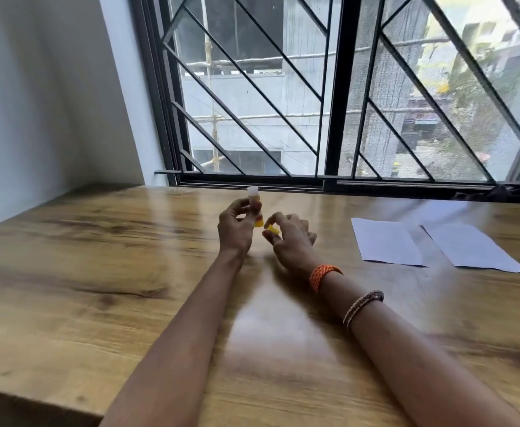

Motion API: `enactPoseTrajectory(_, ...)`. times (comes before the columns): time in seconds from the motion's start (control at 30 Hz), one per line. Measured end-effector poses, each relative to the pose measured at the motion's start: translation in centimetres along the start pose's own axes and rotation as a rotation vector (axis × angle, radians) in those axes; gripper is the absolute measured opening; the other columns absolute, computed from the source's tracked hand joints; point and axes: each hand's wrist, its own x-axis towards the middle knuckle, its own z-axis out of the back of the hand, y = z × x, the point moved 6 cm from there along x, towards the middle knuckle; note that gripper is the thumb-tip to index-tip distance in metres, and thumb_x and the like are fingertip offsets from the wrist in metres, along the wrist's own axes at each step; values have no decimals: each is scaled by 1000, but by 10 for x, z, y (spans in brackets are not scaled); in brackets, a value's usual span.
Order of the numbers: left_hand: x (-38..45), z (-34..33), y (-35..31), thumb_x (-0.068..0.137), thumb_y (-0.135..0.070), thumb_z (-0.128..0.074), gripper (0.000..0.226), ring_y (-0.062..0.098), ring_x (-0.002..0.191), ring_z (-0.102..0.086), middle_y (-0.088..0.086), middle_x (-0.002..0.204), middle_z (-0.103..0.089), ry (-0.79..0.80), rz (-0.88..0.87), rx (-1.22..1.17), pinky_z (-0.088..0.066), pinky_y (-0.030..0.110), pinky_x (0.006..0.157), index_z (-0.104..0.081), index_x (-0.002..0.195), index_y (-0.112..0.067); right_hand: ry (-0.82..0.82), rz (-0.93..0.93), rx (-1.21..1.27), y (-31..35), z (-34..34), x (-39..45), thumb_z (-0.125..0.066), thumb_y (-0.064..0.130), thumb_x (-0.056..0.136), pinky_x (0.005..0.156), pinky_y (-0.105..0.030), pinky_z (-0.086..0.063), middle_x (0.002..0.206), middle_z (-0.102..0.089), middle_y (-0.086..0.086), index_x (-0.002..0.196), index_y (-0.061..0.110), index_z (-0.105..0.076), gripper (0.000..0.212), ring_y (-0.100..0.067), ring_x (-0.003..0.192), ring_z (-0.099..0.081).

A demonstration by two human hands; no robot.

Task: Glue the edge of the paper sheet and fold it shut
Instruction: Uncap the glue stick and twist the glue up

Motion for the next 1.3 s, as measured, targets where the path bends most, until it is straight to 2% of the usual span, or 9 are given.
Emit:
enactPoseTrajectory(0.13, 1, 2, 1, 85, -30, -64, 13, -6, 55, -61, 2, 82, -67, -11, 2, 34, -43, 23, 57, -64, 90, -19, -49, 31, 16, -1, 10, -4, -65, 28, 86, 67, -31, -10, 98, -56, 7, 104, 27, -64, 18, -14, 100, -49)
enactPoseTrajectory(0.2, 1, 2, 1, 85, -31, -64, 14, 0, 61, -61, 5, 86, -67, -20, 8, 36, -42, 24, 57, -64, 91, -18, -70, 13, 40, -2, 14, -5, -67, 29, 84, 69, -32, -13, 91, -59, 12, 99, 29, -64, 16, -11, 93, -53)
enactPoseTrajectory(0.33, -2, -2, -1, 85, -31, -63, 12, 4, 63, -62, 5, 85, -67, -4, -9, 63, -43, 26, 58, -64, 88, -20, -106, 46, -28, 0, 20, -8, -66, 32, 83, 66, -33, -10, 93, -69, 10, 98, 27, -62, 16, -13, 97, -58)
enactPoseTrajectory(0.47, -5, -7, -5, 85, -32, -63, 13, 4, 61, -63, 3, 81, -67, 33, -35, 83, -44, 23, 56, -64, 87, -19, -49, 109, -131, 4, 16, -13, -60, 29, 85, 70, -34, -13, 97, -69, 4, 104, 24, -59, 19, -19, 104, -56)
enactPoseTrajectory(0.6, -7, -9, -10, 86, -31, -62, 12, -8, 54, -61, -5, 74, -65, 32, -63, 97, -43, 11, 48, -63, 84, -20, -25, 119, -205, 9, 13, -15, -62, 33, 79, 86, -41, -21, 105, -65, -1, 116, 18, -47, 43, -24, 109, -52)
enactPoseTrajectory(0.73, -9, -9, -14, 87, -34, -60, 22, -6, 54, -61, -5, 70, -65, 30, -46, 59, -44, 17, 53, -65, 82, -13, -181, 224, -234, 22, 28, -22, -62, 36, 73, 91, -39, -19, 95, -63, -1, 111, 14, -43, 48, -24, 98, -57)
enactPoseTrajectory(0.9, -18, -22, -18, 85, -40, -60, 29, 8, 60, -57, -10, 55, -62, 98, 160, -145, -44, 28, 61, -64, 69, -16, -448, 534, -577, 45, 52, -42, -55, 35, 81, 97, -42, -22, 79, -63, 5, 102, 18, -51, 27, -21, 84, -61)
enactPoseTrajectory(1.0, -31, -35, -23, 85, -41, -60, 29, 13, 61, -55, -3, 65, -61, 141, 228, -197, -43, 31, 65, -64, 69, -17, -540, 611, -741, 50, 69, -57, -56, 28, 83, 98, -43, -24, 76, -61, 4, 103, 18, -56, 22, -21, 82, -61)
enactPoseTrajectory(1.3, -65, -72, -26, 84, -46, -59, 29, 15, 71, -56, -5, 73, -63, 312, 363, -240, -45, 31, 66, -66, 73, -20, -604, 649, -781, 34, 109, -89, -55, 26, 83, 95, -44, -26, 69, -61, 3, 100, 18, -54, 19, -23, 81, -61)
